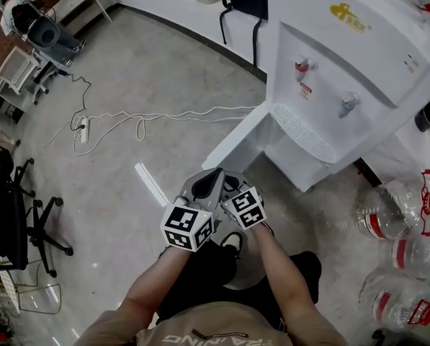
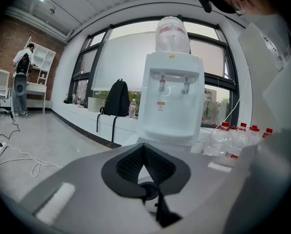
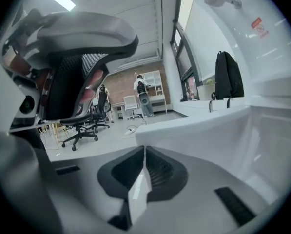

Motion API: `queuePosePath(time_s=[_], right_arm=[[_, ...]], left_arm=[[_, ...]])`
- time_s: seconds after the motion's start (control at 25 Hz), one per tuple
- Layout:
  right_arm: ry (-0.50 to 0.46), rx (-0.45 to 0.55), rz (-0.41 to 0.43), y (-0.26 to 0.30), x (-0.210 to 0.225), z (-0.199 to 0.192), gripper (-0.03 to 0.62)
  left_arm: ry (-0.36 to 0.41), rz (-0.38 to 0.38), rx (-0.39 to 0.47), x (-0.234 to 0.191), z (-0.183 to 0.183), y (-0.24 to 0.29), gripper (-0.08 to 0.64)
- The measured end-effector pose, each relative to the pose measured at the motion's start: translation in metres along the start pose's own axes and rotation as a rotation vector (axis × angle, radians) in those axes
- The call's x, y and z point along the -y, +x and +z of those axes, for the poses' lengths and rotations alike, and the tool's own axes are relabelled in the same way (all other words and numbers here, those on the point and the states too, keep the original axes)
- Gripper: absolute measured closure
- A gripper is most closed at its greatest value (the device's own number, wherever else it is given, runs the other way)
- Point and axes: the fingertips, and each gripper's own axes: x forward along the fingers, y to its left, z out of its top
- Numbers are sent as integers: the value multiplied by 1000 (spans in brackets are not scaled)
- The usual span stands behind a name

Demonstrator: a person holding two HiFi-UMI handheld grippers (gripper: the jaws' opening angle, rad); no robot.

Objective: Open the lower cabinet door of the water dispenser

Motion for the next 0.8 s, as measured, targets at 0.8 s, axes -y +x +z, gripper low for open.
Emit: queuePosePath(time_s=[0.8], right_arm=[[98, 61, -427, -211, 90, -1, 581]], left_arm=[[120, -281, 3, 128, -4, 71, 552]])
